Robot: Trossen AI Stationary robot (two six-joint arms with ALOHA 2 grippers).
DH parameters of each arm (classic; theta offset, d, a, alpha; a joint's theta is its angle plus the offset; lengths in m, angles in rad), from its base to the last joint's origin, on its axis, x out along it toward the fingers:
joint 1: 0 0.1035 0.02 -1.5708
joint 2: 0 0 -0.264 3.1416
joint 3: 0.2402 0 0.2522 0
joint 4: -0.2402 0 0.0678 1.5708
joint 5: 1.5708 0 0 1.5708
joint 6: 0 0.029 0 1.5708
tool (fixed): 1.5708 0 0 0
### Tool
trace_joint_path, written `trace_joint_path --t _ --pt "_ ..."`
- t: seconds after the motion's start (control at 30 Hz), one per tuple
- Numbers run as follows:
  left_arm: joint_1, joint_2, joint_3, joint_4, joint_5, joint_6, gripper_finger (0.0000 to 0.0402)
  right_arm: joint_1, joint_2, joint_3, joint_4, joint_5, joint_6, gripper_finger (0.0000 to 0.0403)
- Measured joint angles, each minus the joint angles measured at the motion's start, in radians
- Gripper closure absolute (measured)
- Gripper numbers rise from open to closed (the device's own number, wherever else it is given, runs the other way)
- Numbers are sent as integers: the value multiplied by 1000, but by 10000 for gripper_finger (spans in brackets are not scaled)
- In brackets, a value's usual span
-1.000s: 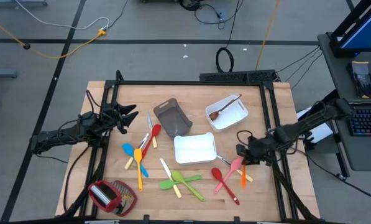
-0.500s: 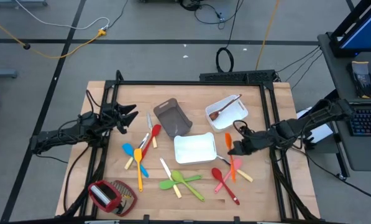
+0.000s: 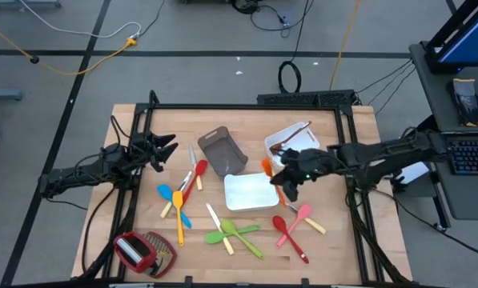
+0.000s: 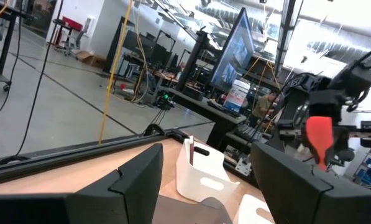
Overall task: Pick & Place Kitchen Items
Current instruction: Put the orange spatula into bottom white bin
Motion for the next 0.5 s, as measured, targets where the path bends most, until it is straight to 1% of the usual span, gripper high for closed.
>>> trace_joint_path --t 0.07,0.17,0.27,0.37,0.43,0.5 --pt "0 0 0 0 0 1 151 -22 48 58 -67 -35 -56 379" --pt "0 0 0 0 0 1 151 -48 121 154 -213 -79 -123 379" --pt "0 0 0 -1 0 1 151 -63 196 252 -368 -86 -179 379" --pt "0 0 0 -1 0 1 151 -76 268 345 -468 -105 -242 379" --pt "0 0 0 -4 0 1 151 -85 312 397 -512 -136 -284 379" --pt "0 0 0 -7 0 1 151 -91 352 440 -547 -140 -322 379"
